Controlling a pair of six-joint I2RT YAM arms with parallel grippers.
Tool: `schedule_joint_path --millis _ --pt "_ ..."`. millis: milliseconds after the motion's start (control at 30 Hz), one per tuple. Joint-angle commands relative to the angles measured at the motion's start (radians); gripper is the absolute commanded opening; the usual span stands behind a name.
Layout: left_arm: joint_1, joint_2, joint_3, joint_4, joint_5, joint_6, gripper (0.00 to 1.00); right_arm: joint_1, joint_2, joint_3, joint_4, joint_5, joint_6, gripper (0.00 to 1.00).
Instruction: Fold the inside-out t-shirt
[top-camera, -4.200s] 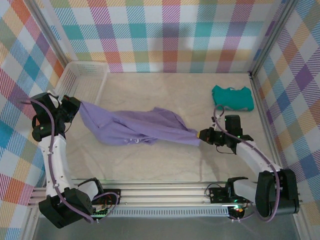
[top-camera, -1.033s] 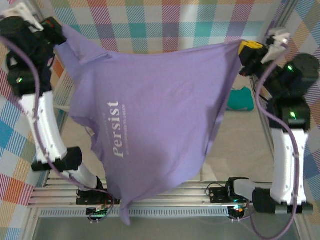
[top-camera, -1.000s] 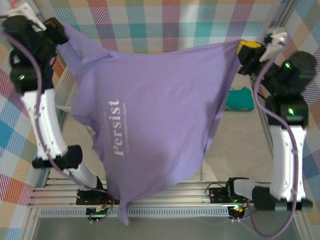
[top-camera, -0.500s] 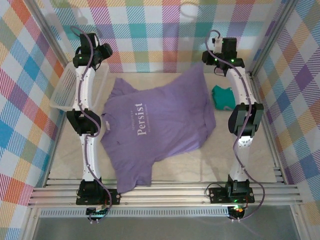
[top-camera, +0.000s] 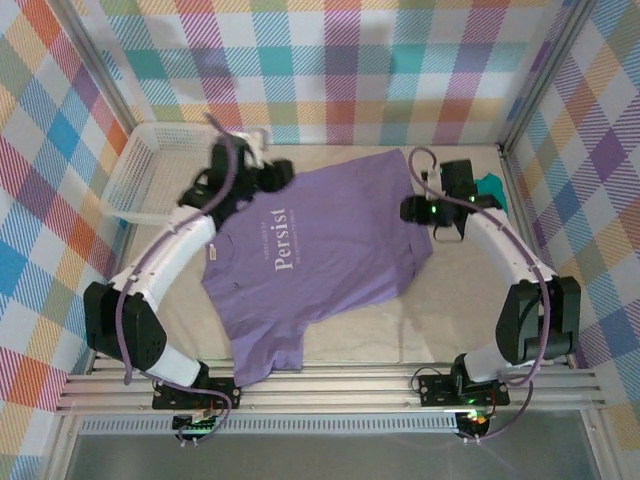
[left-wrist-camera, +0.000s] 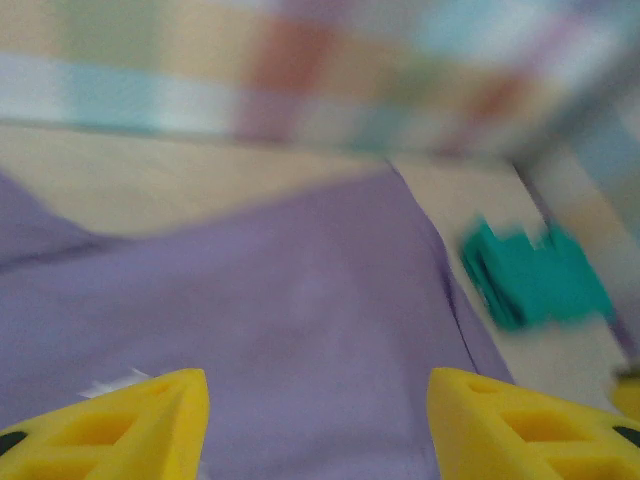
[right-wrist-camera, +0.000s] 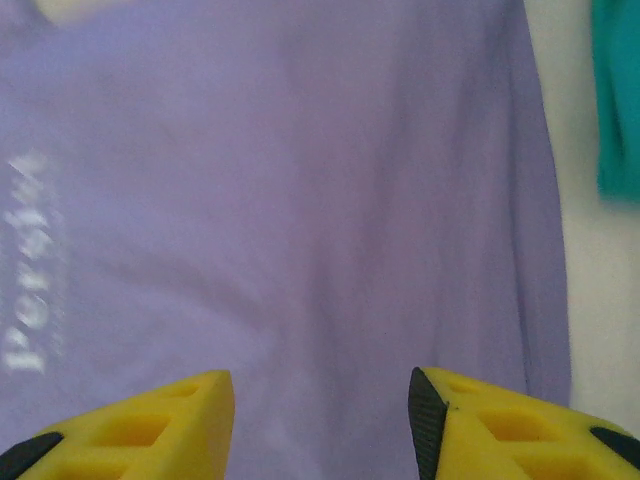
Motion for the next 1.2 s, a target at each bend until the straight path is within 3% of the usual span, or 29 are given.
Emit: schedule_joint_path --millis 0,167,300,400,533,667,1000,1167 --pt "-0.216 0.038 -0.134 0.182 -0.001 0.207 0.61 -0.019 -0.051 -0.173 0.001 0.034 0.084 0.51" --pt "-0.431 0.153 -0.168 0.242 -0.044 0.374 0.67 -0.045 0.013 -0.254 0.069 -0.033 0.125 0.51" --pt "-0.494 0.268 -0.136 0.236 -0.085 0.423 0.67 -0.053 0.076 -0.258 0.131 -0.095 0.131 0.48" --pt "-0.509 0.329 -0.132 0.261 -0.1 0.431 0.67 -0.059 0.119 -0.247 0.166 -0.157 0.126 0.36" --pt "-0.53 0.38 -0.113 0.253 -0.104 0.475 0.68 -0.076 0.141 -0.235 0.186 -0.229 0.119 0.11" --pt "-0.554 0.414 -0.083 0.213 -0.116 0.526 0.69 -0.083 0.103 -0.224 0.158 -0.236 0.098 0.0" --pt "-0.604 0.505 -0.025 0.203 -0.07 0.551 0.72 -0.092 0.069 -0.152 0.087 -0.278 0.093 0.0" --pt "-0.615 0.56 -0.016 0.243 -0.178 0.542 0.65 -0.092 0.074 -0.101 0.058 -0.33 0.106 0.0"
